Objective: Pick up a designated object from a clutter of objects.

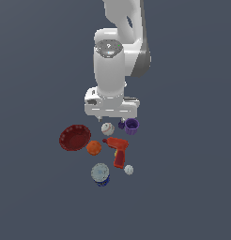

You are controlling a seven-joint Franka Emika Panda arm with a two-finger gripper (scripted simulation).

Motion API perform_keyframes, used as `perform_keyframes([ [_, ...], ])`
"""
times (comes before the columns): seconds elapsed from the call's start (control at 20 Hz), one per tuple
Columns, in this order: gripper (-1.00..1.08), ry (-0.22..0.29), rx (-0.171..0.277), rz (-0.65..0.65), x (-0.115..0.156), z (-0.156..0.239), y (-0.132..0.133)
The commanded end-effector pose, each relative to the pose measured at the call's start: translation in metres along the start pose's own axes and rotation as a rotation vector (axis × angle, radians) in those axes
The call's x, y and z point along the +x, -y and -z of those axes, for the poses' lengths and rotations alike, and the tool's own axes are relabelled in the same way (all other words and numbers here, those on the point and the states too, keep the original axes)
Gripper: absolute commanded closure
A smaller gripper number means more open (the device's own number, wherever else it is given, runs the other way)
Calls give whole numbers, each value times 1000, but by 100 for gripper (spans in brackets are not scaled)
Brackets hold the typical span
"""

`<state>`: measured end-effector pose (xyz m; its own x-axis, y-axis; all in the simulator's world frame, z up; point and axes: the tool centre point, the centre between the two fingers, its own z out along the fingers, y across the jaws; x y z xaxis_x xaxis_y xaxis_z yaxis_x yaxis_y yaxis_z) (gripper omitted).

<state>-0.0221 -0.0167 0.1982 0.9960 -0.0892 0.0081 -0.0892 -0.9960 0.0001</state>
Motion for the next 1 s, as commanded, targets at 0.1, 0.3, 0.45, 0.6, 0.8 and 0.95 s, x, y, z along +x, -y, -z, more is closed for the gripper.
perform_keyframes([
  [0.1, -92, 3, 2, -54, -19, -40, -12],
  [0.3, -92, 5, 2, -93, -35, -66, -20],
  [0.45, -92, 6, 1, -115, -45, -80, -25],
  [0.6, -92, 7, 0, -131, -53, -90, -29],
  [0.8, -92, 8, 0, -144, -59, -98, -31],
  [0.95, -92, 8, -1, -147, -61, -100, -32],
])
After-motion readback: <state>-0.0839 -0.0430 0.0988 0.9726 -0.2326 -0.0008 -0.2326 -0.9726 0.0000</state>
